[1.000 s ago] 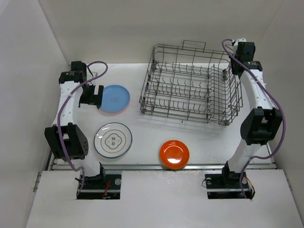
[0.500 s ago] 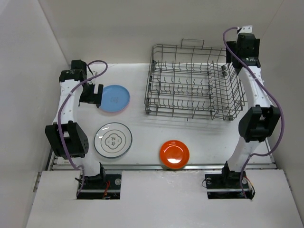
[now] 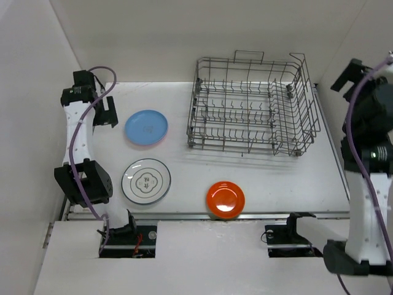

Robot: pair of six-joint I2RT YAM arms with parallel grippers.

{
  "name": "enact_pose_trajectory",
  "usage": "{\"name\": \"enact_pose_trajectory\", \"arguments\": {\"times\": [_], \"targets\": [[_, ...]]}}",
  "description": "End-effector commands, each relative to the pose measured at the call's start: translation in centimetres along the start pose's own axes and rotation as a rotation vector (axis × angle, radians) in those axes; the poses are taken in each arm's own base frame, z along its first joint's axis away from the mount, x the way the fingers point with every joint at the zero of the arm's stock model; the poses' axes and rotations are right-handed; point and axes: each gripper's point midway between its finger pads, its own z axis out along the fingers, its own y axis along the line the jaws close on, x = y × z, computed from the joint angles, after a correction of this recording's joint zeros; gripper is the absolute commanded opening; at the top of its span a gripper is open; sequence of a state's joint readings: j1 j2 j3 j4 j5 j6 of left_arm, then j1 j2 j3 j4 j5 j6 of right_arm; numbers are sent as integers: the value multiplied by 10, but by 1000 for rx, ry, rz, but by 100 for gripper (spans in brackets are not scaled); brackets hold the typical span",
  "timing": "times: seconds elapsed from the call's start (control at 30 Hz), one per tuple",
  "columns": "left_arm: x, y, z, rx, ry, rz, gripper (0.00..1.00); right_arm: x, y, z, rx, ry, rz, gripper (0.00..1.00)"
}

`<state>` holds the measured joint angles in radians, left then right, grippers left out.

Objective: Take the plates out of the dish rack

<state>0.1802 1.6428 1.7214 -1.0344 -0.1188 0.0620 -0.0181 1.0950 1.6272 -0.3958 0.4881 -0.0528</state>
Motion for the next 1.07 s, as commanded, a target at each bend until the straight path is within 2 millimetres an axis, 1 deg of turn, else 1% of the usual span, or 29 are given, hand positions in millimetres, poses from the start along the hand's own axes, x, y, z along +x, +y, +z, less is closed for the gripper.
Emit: {"name": "enact_pose_trajectory", "arguments": {"times": [0.0, 0.03, 0.07, 0.1, 0.13, 0.17, 0.2, 0.23, 0.3, 0.37, 0.4, 0.5, 0.53, 0.57, 0.6, 0.63, 0.67, 0.7, 0.73, 0.77, 0.8, 0.83, 0.9, 0.93, 0.97, 1.0, 1.03], "targets": [[-17, 33, -26, -95, -103, -196, 99, 13, -19, -34, 23, 20, 56, 100], [-19, 44, -31, -117, -122, -252, 99, 8, -24, -45, 23, 11, 72, 100], [-23, 54, -34, -150, -141, -283, 99, 11, -29, -54, 23, 20, 67, 100], [-22, 61, -39, -171, -155, -307, 99, 6, -40, -64, 55, 6, 74, 100], [-25, 68, -44, -188, -182, -323, 99, -4, -51, -79, 69, -28, 93, 100], [-24, 72, -48, -201, -192, -346, 99, -7, -57, -86, 81, -37, 89, 100], [-29, 80, -53, -221, -225, -363, 99, -7, -63, -93, 92, -38, 76, 100], [-31, 81, -60, -220, -252, -369, 99, -7, -68, -98, 106, -38, 63, 100], [-34, 81, -61, -219, -272, -373, 99, -3, -76, -105, 128, -18, 41, 100], [-32, 78, -67, -195, -285, -373, 99, -6, -82, -114, 137, -30, 49, 100], [-30, 74, -63, -174, -275, -377, 99, -8, -84, -117, 137, -38, 54, 100], [-28, 71, -66, -162, -275, -376, 99, -8, -83, -120, 117, -40, 54, 100], [-26, 71, -66, -162, -266, -374, 99, -5, -82, -119, 117, -32, 49, 100], [-26, 73, -66, -173, -265, -365, 99, -7, -83, -122, 117, -40, 54, 100], [-23, 73, -66, -175, -254, -354, 99, -3, -82, -120, 117, -31, 49, 100], [-22, 75, -70, -186, -263, -357, 99, -3, -80, -120, 105, -31, 48, 100], [-20, 77, -68, -200, -253, -347, 99, 1, -77, -118, 90, -22, 43, 100], [-19, 78, -71, -201, -261, -338, 99, 1, -77, -118, 89, -22, 43, 100], [-19, 80, -71, -210, -261, -339, 99, 1, -74, -118, 73, -23, 42, 100], [-16, 81, -69, -222, -251, -330, 99, 5, -73, -116, 72, -14, 37, 100], [-16, 82, -73, -222, -261, -332, 99, 5, -69, -116, 53, -13, 38, 100], [-14, 82, -74, -222, -260, -332, 99, 9, -67, -115, 43, -5, 33, 100], [-13, 83, -74, -233, -258, -322, 99, 8, -60, -115, 5, -6, 33, 100], [-11, 84, -76, -234, -260, -314, 99, 6, -61, -116, 5, -7, 34, 100], [-13, 84, -76, -234, -269, -315, 99, 9, -59, -113, 5, 3, 28, 100], [-10, 84, -77, -234, -269, -315, 99, 11, -59, -113, 4, 11, 24, 100], [-10, 84, -77, -234, -269, -315, 99, 7, -58, -114, -4, 3, 19, 100]]}}
